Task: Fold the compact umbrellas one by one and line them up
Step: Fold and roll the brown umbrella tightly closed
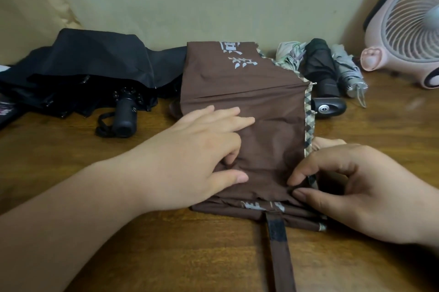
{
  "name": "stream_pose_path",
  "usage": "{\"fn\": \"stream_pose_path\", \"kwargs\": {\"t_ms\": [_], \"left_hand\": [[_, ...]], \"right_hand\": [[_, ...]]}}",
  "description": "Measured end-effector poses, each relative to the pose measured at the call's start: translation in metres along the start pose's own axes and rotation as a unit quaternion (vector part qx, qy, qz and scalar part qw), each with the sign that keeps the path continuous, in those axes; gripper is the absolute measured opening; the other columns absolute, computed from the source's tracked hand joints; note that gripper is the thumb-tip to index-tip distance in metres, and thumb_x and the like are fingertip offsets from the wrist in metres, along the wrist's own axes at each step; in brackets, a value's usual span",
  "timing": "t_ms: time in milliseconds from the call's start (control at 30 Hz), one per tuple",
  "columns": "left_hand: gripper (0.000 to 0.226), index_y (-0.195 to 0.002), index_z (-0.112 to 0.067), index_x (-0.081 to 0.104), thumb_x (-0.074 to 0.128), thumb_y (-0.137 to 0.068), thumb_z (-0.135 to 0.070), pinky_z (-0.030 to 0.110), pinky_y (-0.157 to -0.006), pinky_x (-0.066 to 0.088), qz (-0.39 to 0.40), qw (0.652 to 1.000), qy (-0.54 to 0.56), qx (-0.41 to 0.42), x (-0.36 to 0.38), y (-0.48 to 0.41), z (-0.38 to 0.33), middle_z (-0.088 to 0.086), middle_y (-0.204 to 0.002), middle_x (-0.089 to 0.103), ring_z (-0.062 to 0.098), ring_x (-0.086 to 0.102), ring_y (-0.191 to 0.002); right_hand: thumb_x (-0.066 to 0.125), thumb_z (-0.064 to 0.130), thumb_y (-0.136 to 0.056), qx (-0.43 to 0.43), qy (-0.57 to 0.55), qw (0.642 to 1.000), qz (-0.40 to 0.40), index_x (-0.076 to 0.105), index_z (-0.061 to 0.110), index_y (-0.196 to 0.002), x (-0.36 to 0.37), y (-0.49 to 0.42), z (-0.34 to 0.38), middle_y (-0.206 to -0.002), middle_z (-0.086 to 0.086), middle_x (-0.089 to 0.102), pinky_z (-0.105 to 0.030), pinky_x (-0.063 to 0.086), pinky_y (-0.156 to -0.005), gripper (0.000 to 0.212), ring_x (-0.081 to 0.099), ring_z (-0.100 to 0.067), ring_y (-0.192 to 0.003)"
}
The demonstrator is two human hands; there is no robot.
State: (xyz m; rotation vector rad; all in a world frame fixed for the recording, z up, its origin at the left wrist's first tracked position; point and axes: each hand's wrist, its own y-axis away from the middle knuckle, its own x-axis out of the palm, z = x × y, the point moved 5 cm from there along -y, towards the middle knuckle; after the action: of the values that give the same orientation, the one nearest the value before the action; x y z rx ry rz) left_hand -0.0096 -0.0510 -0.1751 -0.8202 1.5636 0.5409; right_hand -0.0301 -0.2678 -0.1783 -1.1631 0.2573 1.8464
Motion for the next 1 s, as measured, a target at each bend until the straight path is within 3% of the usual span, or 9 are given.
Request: {"fn": "stream_pose_path", "kwargs": {"t_ms": [133, 200, 300, 367, 533, 700, 800, 900, 1000], "left_hand": [[0.072, -0.151, -0.046, 0.026, 0.034, -0.088, -0.08, 0.019, -0.122, -0.012, 0.052, 0.998, -0.019, -0.016, 0.011, -0.005, 0.009, -0.027, -0.168, 0.001, -0.01, -0.015, -0.151], [0.086, -0.16, -0.046, 0.007, 0.02, -0.084, -0.085, 0.019, -0.119, -0.018, 0.062, 0.997, -0.046, -0.013, 0.014, -0.006, 0.01, -0.03, -0.166, -0.011, -0.011, -0.026, -0.147], [0.093, -0.162, -0.042, 0.008, 0.007, -0.079, -0.084, 0.021, -0.117, -0.021, 0.07, 0.996, -0.057, -0.02, 0.017, -0.006, 0.009, -0.028, -0.166, -0.017, -0.008, -0.029, -0.146], [0.093, -0.162, -0.039, 0.015, 0.007, -0.079, -0.081, 0.02, -0.117, -0.015, 0.058, 0.996, -0.058, -0.022, 0.017, -0.006, 0.007, -0.025, -0.167, -0.008, -0.004, -0.016, -0.149], [0.087, -0.159, -0.04, 0.026, 0.017, -0.081, -0.075, 0.022, -0.118, 0.005, 0.041, 0.998, -0.038, 0.001, 0.014, -0.008, 0.001, -0.023, -0.165, 0.008, -0.001, 0.003, -0.148], [0.068, -0.15, -0.046, 0.037, 0.034, -0.085, -0.07, 0.022, -0.111, 0.014, 0.022, 1.0, 0.002, 0.02, 0.007, -0.008, -0.004, -0.04, -0.141, 0.02, -0.01, 0.016, -0.137], [0.071, -0.151, -0.045, 0.037, 0.031, -0.085, -0.072, 0.022, -0.112, 0.012, 0.028, 0.999, 0.011, 0.01, 0.01, -0.007, -0.002, -0.041, -0.144, 0.019, -0.011, 0.014, -0.136], [0.086, -0.156, -0.042, 0.033, 0.017, -0.08, -0.079, 0.02, -0.115, 0.008, 0.041, 0.999, -0.014, -0.022, 0.013, -0.007, 0.003, -0.031, -0.157, 0.019, -0.007, 0.01, -0.143], [0.09, -0.156, -0.043, 0.032, 0.013, -0.076, -0.081, 0.023, -0.12, 0.011, 0.038, 0.998, -0.01, -0.052, 0.013, -0.007, 0.003, -0.03, -0.157, 0.021, -0.006, 0.013, -0.145]], "right_hand": [[0.075, 0.043, -0.081, -0.008, 0.023, 1.0, -0.013, 0.072, 0.038, -0.095, -0.003, 0.001, 0.0, -0.077, 0.011, 0.061, -0.025, 0.045, -0.079, 0.016, 0.062, -0.011, -0.08], [0.078, 0.038, -0.08, -0.021, 0.063, 0.997, -0.039, 0.07, 0.035, -0.099, -0.005, 0.001, 0.002, -0.075, 0.015, 0.056, -0.023, 0.042, -0.08, 0.021, 0.058, -0.008, -0.081], [0.077, 0.028, -0.083, -0.045, 0.13, 0.983, -0.125, 0.07, 0.021, -0.099, -0.014, 0.001, 0.011, -0.085, 0.016, 0.051, -0.029, 0.045, -0.075, 0.018, 0.053, -0.01, -0.083], [0.073, 0.021, -0.087, -0.063, 0.169, 0.967, -0.178, 0.071, 0.013, -0.096, -0.023, -0.004, 0.023, -0.088, 0.005, 0.054, -0.035, 0.047, -0.071, 0.012, 0.054, -0.018, -0.081], [0.061, 0.028, -0.09, -0.07, 0.19, 0.978, -0.047, 0.068, 0.017, -0.089, -0.004, -0.044, 0.047, -0.084, 0.002, 0.06, -0.04, 0.052, -0.068, 0.013, 0.06, -0.02, -0.079], [0.059, 0.023, -0.084, -0.102, 0.344, 0.933, -0.044, 0.055, 0.019, -0.066, 0.001, -0.07, 0.059, -0.065, 0.0, 0.054, -0.04, 0.043, -0.058, 0.019, 0.045, -0.026, -0.069], [0.052, 0.028, -0.088, -0.032, 0.325, 0.945, 0.037, 0.048, 0.023, -0.072, 0.012, -0.074, 0.05, -0.072, 0.001, 0.05, -0.037, 0.044, -0.066, 0.017, 0.053, -0.029, -0.076], [0.048, 0.036, -0.092, 0.076, 0.324, 0.943, 0.03, 0.043, 0.022, -0.077, 0.009, -0.07, 0.021, -0.079, -0.001, 0.044, -0.033, 0.043, -0.069, 0.021, 0.059, -0.031, -0.087], [0.042, 0.046, -0.089, 0.109, 0.351, 0.93, 0.0, 0.057, 0.019, -0.08, -0.002, -0.064, 0.008, -0.078, 0.0, 0.054, -0.03, 0.04, -0.065, 0.032, 0.06, -0.027, -0.083]]}}
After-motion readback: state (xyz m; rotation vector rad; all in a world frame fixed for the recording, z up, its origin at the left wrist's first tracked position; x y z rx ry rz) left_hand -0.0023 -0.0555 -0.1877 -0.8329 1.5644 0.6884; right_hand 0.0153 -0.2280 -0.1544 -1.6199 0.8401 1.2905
